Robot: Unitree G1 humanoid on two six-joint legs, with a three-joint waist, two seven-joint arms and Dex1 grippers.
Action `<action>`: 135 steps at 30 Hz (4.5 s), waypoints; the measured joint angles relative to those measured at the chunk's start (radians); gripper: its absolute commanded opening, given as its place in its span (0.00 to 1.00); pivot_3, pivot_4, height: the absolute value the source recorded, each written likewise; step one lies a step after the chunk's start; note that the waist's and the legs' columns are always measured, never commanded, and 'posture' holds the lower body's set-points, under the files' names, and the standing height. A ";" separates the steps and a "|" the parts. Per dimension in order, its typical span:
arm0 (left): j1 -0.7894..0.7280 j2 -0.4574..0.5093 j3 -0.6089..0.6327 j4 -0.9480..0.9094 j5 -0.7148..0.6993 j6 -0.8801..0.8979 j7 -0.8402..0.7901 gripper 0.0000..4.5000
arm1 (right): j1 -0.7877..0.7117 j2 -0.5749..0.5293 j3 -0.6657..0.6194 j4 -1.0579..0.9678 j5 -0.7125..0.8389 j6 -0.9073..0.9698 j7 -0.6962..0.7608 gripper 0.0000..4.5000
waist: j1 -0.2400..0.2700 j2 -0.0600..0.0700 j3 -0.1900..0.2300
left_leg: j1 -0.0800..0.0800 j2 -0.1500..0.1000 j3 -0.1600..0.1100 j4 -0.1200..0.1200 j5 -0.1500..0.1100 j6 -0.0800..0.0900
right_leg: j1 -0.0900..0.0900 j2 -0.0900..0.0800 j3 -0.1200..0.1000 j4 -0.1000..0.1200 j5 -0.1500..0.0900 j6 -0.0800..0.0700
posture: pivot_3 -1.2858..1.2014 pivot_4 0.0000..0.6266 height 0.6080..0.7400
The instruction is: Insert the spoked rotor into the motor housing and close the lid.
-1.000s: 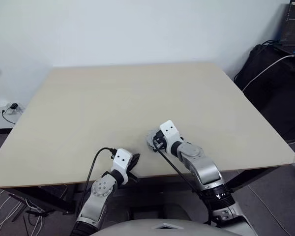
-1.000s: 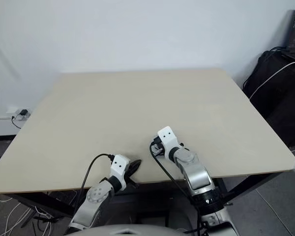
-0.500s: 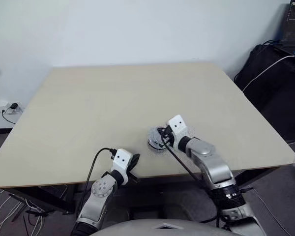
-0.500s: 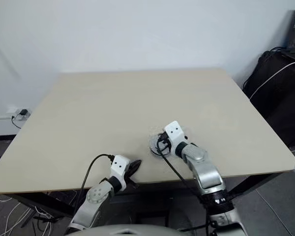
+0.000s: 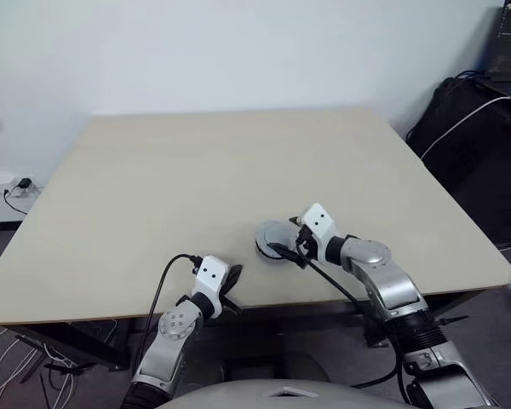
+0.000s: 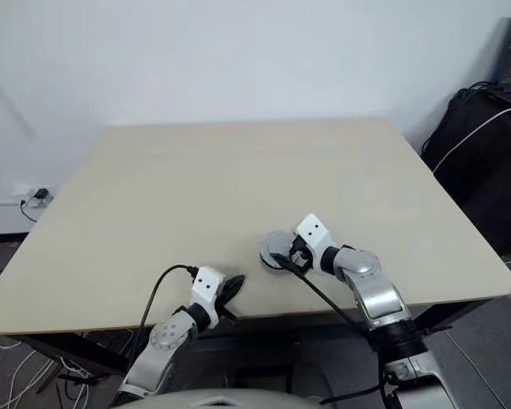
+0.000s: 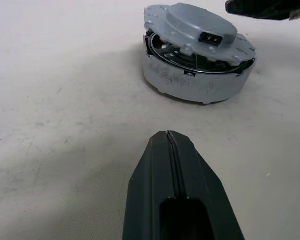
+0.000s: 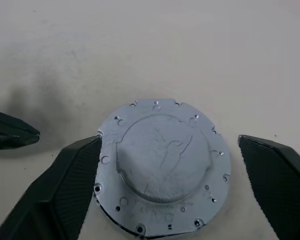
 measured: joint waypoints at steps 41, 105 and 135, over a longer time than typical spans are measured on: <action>0.012 -0.001 0.007 0.000 0.000 -0.005 0.015 0.00 | -0.087 0.044 0.036 0.192 -0.028 -0.016 0.007 0.71 | 0.010 0.001 -0.001 | 0.000 0.000 0.000 0.000 0.000 0.000 | 0.000 0.000 0.000 0.000 0.000 0.000 | 0.52 0.00 1.00; 0.012 0.002 0.007 0.000 0.000 -0.006 0.007 0.00 | -0.136 0.025 0.125 0.148 -0.094 0.158 -0.043 0.71 | 0.011 0.007 -0.007 | 0.014 -0.001 -0.001 0.001 -0.002 -0.002 | 0.014 -0.003 -0.002 -0.005 -0.001 -0.002 | 0.52 0.00 1.00; -0.545 -0.114 0.127 0.239 -0.201 0.514 -0.065 0.00 | -0.079 0.038 0.110 0.061 -0.089 0.193 -0.089 0.71 | 0.002 0.003 -0.007 | 0.010 -0.001 -0.004 -0.002 -0.001 0.005 | 0.013 0.000 -0.004 -0.014 0.003 0.006 | 0.52 0.00 1.00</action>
